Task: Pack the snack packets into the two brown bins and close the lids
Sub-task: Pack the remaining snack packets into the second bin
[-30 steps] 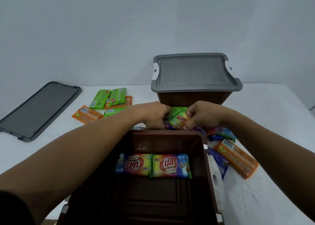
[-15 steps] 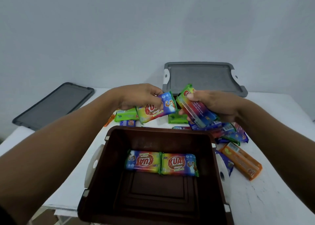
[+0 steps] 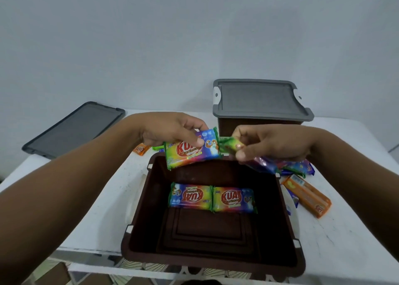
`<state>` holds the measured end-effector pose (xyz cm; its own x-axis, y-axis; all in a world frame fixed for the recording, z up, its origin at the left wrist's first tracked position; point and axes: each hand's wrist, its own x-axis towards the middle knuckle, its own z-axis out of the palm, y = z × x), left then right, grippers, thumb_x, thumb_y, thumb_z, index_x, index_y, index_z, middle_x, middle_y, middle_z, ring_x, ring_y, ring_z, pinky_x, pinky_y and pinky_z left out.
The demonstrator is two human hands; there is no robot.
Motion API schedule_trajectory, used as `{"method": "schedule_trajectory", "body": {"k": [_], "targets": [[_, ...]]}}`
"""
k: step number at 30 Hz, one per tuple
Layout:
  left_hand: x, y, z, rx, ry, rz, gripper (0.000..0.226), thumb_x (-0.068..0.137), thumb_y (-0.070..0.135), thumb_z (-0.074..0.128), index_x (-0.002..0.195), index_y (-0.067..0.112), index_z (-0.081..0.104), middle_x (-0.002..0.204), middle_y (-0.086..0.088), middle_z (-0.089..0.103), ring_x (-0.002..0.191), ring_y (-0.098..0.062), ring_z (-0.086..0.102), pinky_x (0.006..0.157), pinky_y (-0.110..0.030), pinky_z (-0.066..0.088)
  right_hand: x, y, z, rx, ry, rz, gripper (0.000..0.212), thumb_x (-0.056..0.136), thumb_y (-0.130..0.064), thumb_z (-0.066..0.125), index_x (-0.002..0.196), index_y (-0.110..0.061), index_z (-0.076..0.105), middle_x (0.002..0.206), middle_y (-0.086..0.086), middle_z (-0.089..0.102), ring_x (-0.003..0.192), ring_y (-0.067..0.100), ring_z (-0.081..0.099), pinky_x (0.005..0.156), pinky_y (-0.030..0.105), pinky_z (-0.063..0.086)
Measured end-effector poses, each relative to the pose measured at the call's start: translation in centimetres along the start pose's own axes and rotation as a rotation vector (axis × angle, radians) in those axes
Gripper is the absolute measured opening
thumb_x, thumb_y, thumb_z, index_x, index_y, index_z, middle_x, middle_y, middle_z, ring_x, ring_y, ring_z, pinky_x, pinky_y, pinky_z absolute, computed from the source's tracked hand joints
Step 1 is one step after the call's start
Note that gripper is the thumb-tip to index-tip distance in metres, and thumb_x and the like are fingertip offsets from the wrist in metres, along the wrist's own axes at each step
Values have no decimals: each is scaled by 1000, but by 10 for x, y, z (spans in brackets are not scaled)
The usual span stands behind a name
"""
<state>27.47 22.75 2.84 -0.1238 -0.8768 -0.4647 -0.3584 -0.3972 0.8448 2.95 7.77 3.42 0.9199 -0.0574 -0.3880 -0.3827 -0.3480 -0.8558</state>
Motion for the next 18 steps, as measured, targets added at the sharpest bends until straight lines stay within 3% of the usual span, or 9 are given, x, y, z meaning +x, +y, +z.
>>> {"method": "schedule_trajectory", "body": {"k": [4,7,12,18], "targets": [[-3,-13,1,32,-99,5,32,88,17,71,119,12,70,117,-16,74,100,-29,72,86,-38,59,2,-10,18,-247,-28,114,42,76,-32,85,105,-26,56,97,-10,68,88,10,67,77,31,54],[-2,-19,6,55,-193,-47,33,87,14,73,120,8,70,117,-19,74,100,-30,73,86,-39,59,7,-17,41,-518,-3,212,55,69,-42,88,109,-37,50,112,-13,61,102,13,62,87,34,57],[6,-33,23,120,-301,-123,30,91,5,71,120,0,67,113,-21,74,95,-29,73,92,-44,57,17,-14,73,-721,35,279,87,64,-49,88,136,-36,41,126,-12,55,111,13,56,96,36,52],[16,-46,47,259,-366,-272,27,95,7,69,120,0,61,113,-23,72,101,-31,70,96,-54,54,20,-1,104,-794,-53,332,82,70,-42,86,139,-26,45,129,-3,55,110,17,55,86,28,47]]}}
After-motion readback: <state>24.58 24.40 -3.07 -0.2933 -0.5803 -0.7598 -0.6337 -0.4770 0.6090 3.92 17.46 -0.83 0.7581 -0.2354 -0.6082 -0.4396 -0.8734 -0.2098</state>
